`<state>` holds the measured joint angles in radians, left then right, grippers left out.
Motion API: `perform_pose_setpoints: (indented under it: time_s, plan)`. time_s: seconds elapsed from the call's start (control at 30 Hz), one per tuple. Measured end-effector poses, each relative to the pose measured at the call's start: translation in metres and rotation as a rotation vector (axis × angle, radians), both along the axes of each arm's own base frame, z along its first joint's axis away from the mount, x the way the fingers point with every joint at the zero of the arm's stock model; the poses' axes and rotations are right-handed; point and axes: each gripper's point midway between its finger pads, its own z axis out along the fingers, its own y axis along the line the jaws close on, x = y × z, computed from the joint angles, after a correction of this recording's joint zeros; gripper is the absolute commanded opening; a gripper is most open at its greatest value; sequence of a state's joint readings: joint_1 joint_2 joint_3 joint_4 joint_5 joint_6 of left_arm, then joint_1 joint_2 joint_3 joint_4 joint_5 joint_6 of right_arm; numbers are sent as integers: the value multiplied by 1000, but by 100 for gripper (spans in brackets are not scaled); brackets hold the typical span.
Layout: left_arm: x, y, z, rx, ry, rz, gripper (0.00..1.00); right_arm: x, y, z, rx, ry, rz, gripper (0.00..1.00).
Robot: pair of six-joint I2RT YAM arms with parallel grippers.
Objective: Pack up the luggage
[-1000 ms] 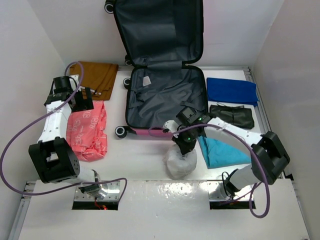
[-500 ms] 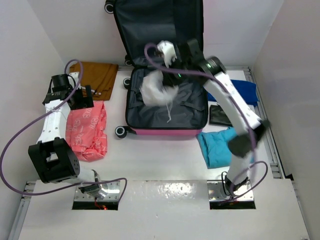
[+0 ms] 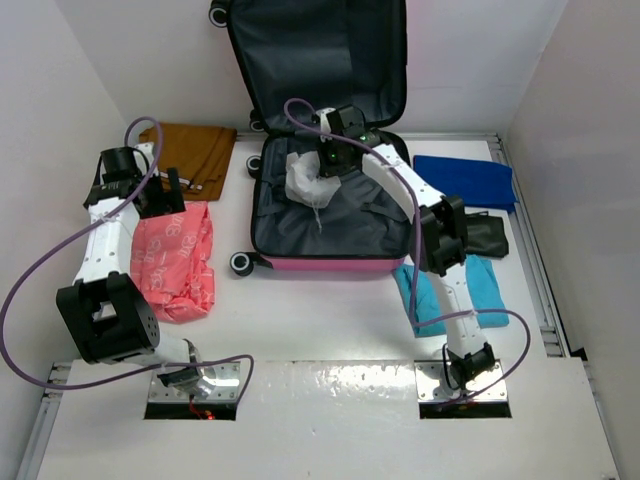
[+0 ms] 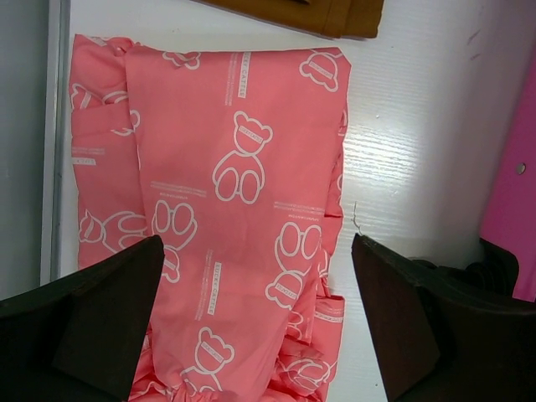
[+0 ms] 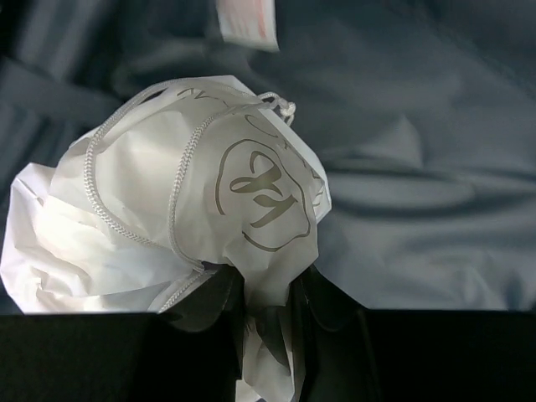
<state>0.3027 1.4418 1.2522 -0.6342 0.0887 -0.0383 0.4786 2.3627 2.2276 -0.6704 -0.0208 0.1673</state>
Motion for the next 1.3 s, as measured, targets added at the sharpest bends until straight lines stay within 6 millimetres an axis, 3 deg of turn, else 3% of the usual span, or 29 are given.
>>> perform_pose_setpoints:
  time_s: [0.37,0.5,0.67,0.73,0.77,0.8,0.9,1.0,1.3]
  plan:
    - [1,5,-15,-14,40,28,100,44,27,29,158,-187,-56,5]
    - [2,5,-21,-22,56,33,100,52,29,11,153,-189,-69,0]
    - [2,5,-22,-23,60,33,100,49,30,-21,123,-144,-69,1]
    - [2,5,-22,-23,60,33,100,49,31,-21,121,-148,-64,12]
    - [2,5,-22,-23,60,33,100,49,31,-21,120,-148,-62,23]
    - [2,5,-22,-23,60,33,100,49,31,-21,119,-148,-61,45]
    - [2,5,-22,-24,59,35,100,48,33,-21,119,-146,-57,74]
    - [2,5,-22,-25,59,36,100,46,35,-22,120,-144,-54,81]
    - [7,6,-19,-29,33,55,100,44,34,-14,149,-133,-73,86]
